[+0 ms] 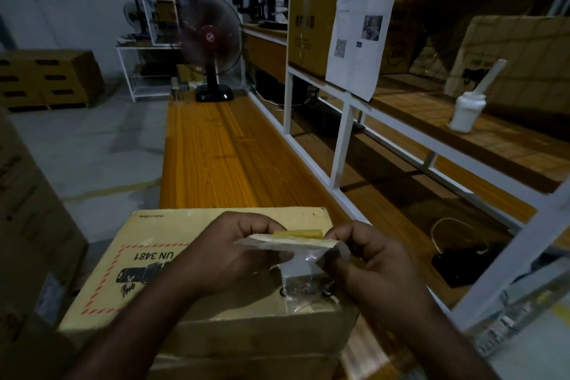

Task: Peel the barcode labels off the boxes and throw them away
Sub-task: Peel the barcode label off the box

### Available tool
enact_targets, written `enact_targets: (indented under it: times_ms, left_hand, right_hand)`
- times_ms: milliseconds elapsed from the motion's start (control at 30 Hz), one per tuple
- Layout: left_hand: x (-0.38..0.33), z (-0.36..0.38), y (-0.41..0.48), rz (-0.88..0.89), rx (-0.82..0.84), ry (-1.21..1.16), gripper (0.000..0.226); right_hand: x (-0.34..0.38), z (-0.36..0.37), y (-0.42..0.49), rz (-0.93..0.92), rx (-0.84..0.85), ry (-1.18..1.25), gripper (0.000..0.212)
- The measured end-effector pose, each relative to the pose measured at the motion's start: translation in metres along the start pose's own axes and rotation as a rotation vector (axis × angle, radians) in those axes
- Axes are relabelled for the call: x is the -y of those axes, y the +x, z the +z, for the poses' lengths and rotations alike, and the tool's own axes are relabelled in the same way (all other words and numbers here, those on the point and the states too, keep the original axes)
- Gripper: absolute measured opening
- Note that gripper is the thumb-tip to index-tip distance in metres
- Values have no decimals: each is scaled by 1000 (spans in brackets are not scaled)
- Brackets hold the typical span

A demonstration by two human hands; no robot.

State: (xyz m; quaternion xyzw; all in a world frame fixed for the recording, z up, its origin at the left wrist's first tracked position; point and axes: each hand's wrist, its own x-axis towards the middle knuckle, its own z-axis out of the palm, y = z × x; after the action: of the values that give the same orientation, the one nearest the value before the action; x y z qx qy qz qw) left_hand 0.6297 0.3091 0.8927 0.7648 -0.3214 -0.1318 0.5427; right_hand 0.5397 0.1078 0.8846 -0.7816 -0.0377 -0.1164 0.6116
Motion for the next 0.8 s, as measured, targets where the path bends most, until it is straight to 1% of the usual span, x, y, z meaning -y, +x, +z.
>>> enact_targets:
  times_ms: [67, 133, 233, 267, 333, 367, 433, 500, 567, 633, 700, 767, 800]
  left_hand:
    - [-4, 0, -2, 9, -5, 14, 16]
    - [-6, 0, -3, 0, -26, 35, 12]
    - [-6, 0, -3, -67, -73, -26, 7]
    - [-6, 0, -3, -91, -90, -48, 7]
    - [-8, -1, -3, -132, -123, -80, 20]
    - [-10, -1, -3, -155, -139, -103, 28]
    - [-13, -3, -7, -167, -169, -156, 37]
    - [-14, -4, -13, -141, -197, -172, 32]
    - [-14, -2, -22, -99, -220, -190, 21]
    - [-13, -2, -30, -71, -287, -166, 8]
    - [-9, -7, -31, -92, -365, -208, 11]
    - [-1, -13, -27, -148, -446, -298, 7]
    - [3, -16, -24, -165, -506, -347, 6]
  right_hand:
    - [2, 0, 1, 22, -13, -47, 10]
    - [3, -1, 1, 70, -15, -30, 12]
    - [6, 0, 0, 111, -31, -11, 5]
    - [8, 2, -1, 115, -43, -21, 12]
    - [8, 4, -1, 124, -78, -26, 32]
    - [9, 5, -1, 131, -97, -24, 35]
    - [13, 9, -2, 141, -114, 2, 30]
    - [19, 14, -4, 145, -107, 45, 21]
    - [24, 19, -6, 122, -91, 85, 21]
    - [29, 27, -7, 113, -102, 103, 18]
    - [29, 33, -8, 120, -164, 126, 20]
    - [24, 36, -11, 109, -222, 31, 20]
    - [22, 36, -14, 101, -213, -96, 17]
